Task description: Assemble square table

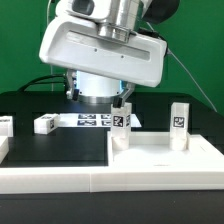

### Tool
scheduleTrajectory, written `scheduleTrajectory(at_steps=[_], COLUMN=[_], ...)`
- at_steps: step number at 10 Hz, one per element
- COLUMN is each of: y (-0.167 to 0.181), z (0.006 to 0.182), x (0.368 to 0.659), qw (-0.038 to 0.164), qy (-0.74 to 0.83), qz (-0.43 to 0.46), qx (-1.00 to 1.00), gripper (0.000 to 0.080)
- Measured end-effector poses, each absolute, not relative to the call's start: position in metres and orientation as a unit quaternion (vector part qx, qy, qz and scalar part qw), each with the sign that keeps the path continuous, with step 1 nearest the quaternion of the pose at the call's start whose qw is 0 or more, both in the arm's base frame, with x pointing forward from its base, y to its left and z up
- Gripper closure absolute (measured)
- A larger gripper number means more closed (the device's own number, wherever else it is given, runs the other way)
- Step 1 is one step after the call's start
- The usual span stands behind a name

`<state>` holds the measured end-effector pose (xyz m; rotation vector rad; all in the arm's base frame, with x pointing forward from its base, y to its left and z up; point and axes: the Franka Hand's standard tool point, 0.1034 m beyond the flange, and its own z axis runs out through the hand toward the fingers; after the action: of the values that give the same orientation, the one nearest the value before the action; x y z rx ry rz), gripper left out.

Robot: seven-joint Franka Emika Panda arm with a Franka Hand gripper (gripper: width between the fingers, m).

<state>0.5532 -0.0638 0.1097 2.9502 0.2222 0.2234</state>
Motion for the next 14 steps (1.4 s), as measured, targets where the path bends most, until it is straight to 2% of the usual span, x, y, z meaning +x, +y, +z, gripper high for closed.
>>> scheduleTrajectory(at_steps=[4,5,7,11,14], y=[-0.117,-0.124,-0.11,-0.114,-0.16], z=[0.102,0.098,0.091,0.09,0.083], x=[0.497,0.489,0.492,0.49,0.445], qw=[0.073,0.076,0.079,0.079,0.064], qy=[0.071,0.064,0.071,0.072,0.013], qz=[0.075,0.079,0.078,0.075,0.06], qx=[0.992,0.992,0.991,0.991,0.996], gripper=[0.015,0.015,0.015,0.015,0.015])
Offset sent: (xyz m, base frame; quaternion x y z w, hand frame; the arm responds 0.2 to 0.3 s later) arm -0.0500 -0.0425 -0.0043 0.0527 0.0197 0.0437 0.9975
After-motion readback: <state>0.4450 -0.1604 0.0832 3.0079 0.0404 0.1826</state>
